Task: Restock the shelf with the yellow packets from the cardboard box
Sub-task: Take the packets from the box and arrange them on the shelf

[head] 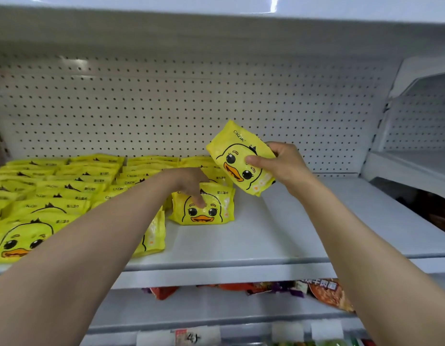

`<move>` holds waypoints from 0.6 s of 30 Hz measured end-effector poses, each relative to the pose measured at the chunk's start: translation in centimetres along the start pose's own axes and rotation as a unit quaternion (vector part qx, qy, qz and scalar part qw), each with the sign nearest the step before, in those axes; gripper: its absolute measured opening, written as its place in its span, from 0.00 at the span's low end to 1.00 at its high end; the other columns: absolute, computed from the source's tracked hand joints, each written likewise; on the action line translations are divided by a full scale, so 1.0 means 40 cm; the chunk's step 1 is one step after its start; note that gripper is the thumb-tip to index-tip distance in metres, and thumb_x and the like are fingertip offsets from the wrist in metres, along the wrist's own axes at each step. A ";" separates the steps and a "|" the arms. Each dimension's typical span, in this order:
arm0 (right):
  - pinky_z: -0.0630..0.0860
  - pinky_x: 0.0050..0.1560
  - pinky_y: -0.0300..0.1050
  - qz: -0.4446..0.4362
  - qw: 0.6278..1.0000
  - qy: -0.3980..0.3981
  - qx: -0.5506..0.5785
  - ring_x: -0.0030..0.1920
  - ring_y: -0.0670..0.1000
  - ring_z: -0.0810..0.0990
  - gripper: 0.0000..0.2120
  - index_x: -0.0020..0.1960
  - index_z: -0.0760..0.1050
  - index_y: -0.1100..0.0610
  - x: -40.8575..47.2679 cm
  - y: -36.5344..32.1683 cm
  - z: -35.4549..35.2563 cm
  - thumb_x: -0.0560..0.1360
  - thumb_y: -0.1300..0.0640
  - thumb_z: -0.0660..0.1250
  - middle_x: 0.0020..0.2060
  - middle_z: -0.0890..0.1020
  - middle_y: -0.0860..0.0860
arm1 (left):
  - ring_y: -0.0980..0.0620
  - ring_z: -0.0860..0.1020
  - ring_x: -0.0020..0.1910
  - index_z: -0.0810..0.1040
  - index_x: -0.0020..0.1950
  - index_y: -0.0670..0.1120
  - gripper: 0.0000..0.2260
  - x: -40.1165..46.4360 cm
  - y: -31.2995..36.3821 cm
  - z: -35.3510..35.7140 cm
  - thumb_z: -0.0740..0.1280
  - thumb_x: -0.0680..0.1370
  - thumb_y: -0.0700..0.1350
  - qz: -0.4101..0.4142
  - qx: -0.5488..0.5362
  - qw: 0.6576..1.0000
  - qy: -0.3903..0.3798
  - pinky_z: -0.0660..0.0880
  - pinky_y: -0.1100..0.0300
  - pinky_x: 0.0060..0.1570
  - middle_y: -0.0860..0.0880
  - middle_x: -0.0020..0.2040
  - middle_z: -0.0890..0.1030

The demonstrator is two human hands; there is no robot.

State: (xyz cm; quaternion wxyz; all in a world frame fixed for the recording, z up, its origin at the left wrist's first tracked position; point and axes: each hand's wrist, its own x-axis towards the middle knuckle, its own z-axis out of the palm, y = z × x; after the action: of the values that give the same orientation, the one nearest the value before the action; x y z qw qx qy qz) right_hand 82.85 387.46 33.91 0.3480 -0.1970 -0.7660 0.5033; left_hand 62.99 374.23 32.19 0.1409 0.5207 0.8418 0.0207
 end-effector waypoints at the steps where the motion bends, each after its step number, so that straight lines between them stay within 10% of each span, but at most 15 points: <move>1: 0.81 0.36 0.44 0.001 1.000 -0.002 -0.004 0.37 0.48 0.85 0.10 0.48 0.83 0.58 0.004 0.004 -0.001 0.69 0.59 0.79 0.40 0.86 0.51 | 0.47 0.78 0.56 0.79 0.59 0.48 0.22 0.007 -0.004 0.001 0.78 0.68 0.47 0.002 0.000 1.000 -0.002 0.77 0.50 0.58 0.49 0.57 0.80; 11: 0.82 0.40 0.49 0.011 0.999 -0.011 -0.029 0.39 0.52 0.85 0.11 0.47 0.83 0.57 0.035 0.040 -0.016 0.67 0.57 0.80 0.41 0.87 0.53 | 0.46 0.72 0.65 0.70 0.71 0.48 0.32 0.064 -0.037 0.012 0.77 0.70 0.51 0.007 0.036 0.997 0.063 0.71 0.57 0.58 0.49 0.66 0.74; 18: 0.82 0.39 0.50 0.014 0.999 -0.015 -0.046 0.39 0.52 0.86 0.11 0.47 0.83 0.57 0.054 0.055 -0.027 0.67 0.57 0.80 0.40 0.87 0.52 | 0.52 0.70 0.53 0.70 0.68 0.50 0.31 0.096 -0.054 0.021 0.78 0.68 0.49 0.034 -0.010 0.994 0.099 0.70 0.59 0.49 0.49 0.61 0.76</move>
State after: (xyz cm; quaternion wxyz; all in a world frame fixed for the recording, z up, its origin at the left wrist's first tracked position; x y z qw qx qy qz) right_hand 82.07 390.47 32.92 0.3203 -0.2158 -0.7905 0.4753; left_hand 59.71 376.52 30.15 0.0617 0.5432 0.8330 0.0854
